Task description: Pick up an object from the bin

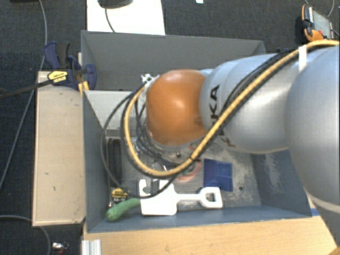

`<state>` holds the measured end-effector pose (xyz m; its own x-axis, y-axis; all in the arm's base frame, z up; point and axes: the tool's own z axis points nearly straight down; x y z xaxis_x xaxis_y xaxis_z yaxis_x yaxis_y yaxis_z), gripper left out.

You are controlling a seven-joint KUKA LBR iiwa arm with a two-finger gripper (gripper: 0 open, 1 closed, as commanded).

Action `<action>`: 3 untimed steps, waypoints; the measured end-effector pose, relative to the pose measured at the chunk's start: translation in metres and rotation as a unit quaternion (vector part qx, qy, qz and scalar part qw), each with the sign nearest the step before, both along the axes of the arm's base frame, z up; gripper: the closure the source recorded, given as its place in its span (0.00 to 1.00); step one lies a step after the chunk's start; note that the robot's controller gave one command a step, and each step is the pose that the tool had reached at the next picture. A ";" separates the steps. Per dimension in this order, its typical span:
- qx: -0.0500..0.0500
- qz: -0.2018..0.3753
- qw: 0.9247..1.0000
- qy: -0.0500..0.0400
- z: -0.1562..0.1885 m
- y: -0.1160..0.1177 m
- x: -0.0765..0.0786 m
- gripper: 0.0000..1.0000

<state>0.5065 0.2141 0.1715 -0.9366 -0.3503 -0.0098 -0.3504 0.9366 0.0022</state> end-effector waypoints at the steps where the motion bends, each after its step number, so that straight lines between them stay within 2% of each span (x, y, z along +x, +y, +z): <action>1: 0.001 0.124 0.992 -0.007 -0.087 0.014 0.020 0.00; 2: 0.000 0.133 0.991 -0.005 -0.045 -0.002 0.030 0.00; 3: 0.003 0.271 0.962 -0.019 -0.088 -0.004 0.033 0.00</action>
Offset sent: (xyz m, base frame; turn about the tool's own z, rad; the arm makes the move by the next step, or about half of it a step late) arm 0.0342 -0.0065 -0.0249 -0.2737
